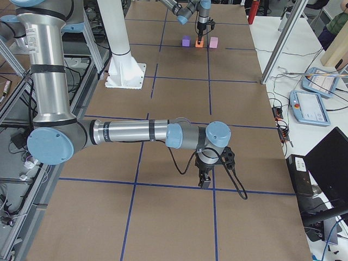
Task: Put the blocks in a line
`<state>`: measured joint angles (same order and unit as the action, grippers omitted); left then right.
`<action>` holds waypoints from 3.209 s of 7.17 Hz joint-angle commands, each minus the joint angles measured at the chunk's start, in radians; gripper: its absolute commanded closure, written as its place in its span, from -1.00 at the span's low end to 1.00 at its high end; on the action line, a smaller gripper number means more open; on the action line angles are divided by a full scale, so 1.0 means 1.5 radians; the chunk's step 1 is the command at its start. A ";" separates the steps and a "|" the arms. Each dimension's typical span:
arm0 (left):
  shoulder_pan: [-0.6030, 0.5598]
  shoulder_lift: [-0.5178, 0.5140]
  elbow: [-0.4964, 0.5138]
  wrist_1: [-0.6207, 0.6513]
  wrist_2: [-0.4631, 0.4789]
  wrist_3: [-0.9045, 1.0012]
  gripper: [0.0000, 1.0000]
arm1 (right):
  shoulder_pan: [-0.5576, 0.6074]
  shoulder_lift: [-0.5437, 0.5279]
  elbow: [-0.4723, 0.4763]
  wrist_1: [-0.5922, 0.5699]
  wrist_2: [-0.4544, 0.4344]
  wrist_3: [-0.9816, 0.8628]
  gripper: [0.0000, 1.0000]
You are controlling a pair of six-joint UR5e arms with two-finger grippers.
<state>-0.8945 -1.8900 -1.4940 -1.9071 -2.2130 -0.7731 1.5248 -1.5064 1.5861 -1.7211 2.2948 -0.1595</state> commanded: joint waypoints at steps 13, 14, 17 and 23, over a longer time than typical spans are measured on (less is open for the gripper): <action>-0.297 0.182 -0.143 0.093 0.000 0.416 -1.00 | 0.000 0.000 0.000 0.000 0.000 0.000 -1.00; -0.363 0.192 -0.137 0.102 -0.006 0.449 -1.00 | 0.000 0.000 0.000 0.000 0.000 0.000 -1.00; -0.453 0.260 -0.091 0.098 -0.066 0.610 -1.00 | 0.000 0.000 0.000 0.000 0.000 0.000 -1.00; -0.470 0.220 -0.077 0.229 -0.112 0.604 -1.00 | 0.000 0.000 0.000 0.000 0.000 0.000 -1.00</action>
<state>-1.5973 -1.5488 -1.6100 -1.6008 -2.3739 0.1341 1.5248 -1.5064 1.5861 -1.7211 2.2948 -0.1595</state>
